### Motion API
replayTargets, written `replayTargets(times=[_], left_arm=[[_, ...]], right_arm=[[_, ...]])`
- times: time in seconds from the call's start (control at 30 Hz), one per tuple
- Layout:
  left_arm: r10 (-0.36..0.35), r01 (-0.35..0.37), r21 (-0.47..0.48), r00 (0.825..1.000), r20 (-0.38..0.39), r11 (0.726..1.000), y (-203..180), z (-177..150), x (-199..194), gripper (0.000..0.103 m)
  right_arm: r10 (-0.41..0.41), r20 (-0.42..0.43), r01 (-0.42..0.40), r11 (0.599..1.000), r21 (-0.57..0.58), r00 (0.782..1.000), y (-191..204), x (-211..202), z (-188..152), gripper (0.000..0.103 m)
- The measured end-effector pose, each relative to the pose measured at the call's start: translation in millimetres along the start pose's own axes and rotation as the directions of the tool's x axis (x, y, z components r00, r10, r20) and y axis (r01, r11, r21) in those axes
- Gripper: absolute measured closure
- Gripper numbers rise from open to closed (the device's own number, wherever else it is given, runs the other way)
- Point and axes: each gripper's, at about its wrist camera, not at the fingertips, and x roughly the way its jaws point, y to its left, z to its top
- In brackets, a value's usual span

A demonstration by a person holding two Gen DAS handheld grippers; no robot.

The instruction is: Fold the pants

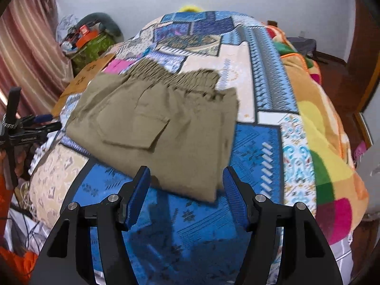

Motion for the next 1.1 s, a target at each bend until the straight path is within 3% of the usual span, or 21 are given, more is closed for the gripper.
replayTargets(times=[0.17, 0.47, 0.53, 0.73, 0.8, 0.9, 0.97, 1.1], left_arm=[[-0.127, 0.127, -0.023, 0.992, -0.017, 0.992, -15, 17, 16, 0.022], [-0.209, 0.206, -0.046, 0.974, -0.087, 0.978, -34, 39, 59, 0.022], [-0.246, 0.241, -0.063, 0.965, -0.095, 0.969, -29, 44, 64, 0.026], [-0.261, 0.256, -0.073, 0.962, -0.081, 0.964, -28, 54, 70, 0.050], [-0.260, 0.254, -0.078, 0.963, -0.076, 0.964, -29, 57, 70, 0.067], [-0.242, 0.238, -0.065, 0.967, -0.075, 0.969, -33, 62, 70, 0.084], [-0.208, 0.207, -0.030, 0.975, -0.072, 0.978, -41, 64, 68, 0.093], [-0.145, 0.147, 0.019, 0.988, -0.056, 0.989, -50, 67, 62, 0.099]], right_arm=[[-0.027, 0.028, 0.025, 0.998, 0.057, 0.999, -16, 8, 14, 0.037], [0.041, -0.063, -0.030, 0.986, 0.163, 0.997, -42, 56, 28, 0.037], [0.073, -0.062, -0.061, 0.981, 0.184, 0.995, -46, 62, 30, 0.037], [0.147, -0.053, -0.131, 0.964, 0.230, 0.988, -55, 74, 34, 0.038], [0.160, -0.050, -0.146, 0.967, 0.210, 0.986, -51, 75, 35, 0.049], [0.174, -0.045, -0.161, 0.964, 0.211, 0.984, -50, 77, 39, 0.064], [0.167, -0.041, -0.155, 0.966, 0.208, 0.985, -49, 78, 42, 0.073], [0.122, -0.027, -0.117, 0.982, 0.149, 0.992, -41, 73, 48, 0.088]])
